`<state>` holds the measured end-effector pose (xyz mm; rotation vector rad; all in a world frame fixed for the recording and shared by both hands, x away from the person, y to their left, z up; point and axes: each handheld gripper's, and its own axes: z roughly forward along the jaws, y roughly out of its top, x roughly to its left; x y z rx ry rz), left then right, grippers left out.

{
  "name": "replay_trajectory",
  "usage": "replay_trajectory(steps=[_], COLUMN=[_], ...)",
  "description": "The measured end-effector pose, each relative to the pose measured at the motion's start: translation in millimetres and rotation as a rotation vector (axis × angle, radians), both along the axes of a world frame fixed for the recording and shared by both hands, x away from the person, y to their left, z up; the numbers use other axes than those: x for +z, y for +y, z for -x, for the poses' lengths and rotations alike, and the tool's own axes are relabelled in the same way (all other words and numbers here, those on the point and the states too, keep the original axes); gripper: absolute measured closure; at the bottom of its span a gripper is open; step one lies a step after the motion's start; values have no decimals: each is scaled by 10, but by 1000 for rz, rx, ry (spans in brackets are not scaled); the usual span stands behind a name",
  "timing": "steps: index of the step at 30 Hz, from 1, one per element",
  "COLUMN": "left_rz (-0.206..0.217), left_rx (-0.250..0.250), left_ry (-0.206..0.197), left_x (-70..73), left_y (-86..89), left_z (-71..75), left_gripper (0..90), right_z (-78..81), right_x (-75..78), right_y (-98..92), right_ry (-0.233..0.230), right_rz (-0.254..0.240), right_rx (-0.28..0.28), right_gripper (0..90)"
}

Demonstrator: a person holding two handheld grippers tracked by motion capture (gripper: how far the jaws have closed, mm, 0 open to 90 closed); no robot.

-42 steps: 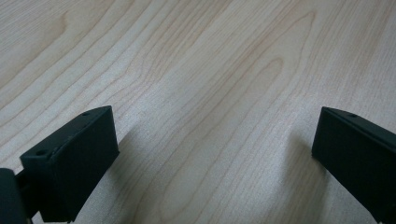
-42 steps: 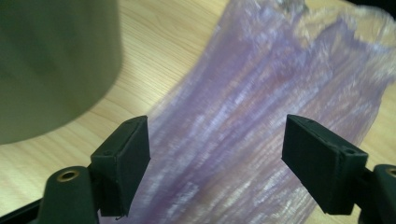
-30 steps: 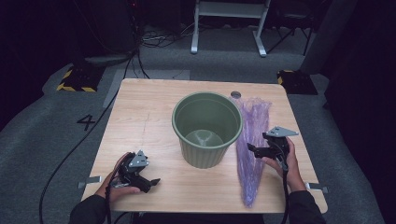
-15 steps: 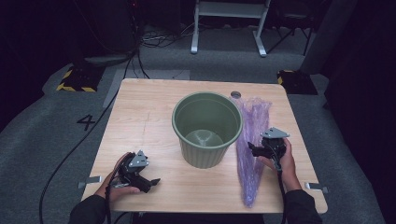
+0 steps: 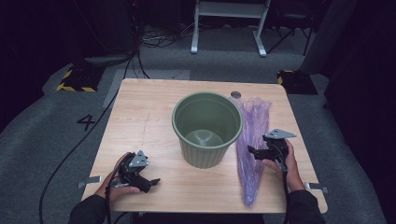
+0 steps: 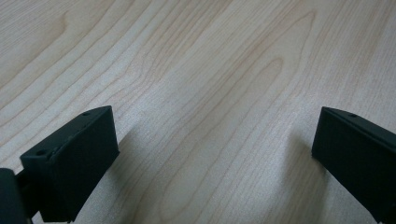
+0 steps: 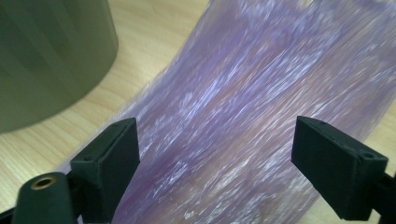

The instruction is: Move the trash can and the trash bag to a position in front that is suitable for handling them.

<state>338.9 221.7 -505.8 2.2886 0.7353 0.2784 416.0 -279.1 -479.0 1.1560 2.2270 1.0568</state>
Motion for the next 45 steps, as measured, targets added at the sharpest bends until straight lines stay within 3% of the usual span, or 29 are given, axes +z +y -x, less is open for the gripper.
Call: replay_trajectory(steps=[4,9,18,26,30,37,45], left_rz=[0,0,0,0,0,0,-1], left_rx=[0,0,0,0,0,1,3], left_ry=[0,0,0,0,0,0,0], left_x=[0,0,0,0,0,1,1], left_y=[0,0,0,0,0,-4,-6], left_z=[0,0,0,0,0,-4,-5], left_gripper=[0,0,0,0,0,0,0], right_z=[-24,-81,-149,-116,-111,-107,-98], right_x=[-90,-165,-212,-188,-191,-210,-210], right_y=[81,84,1,-30,-33,-33,-52], right_ry=[38,57,92,64,55,43,39], right_rz=[70,99,45,17,9,-12,-44], right_rx=[-6,-39,-94,-74,-68,-58,-43], right_gripper=[154,155,159,569,704,855,892])
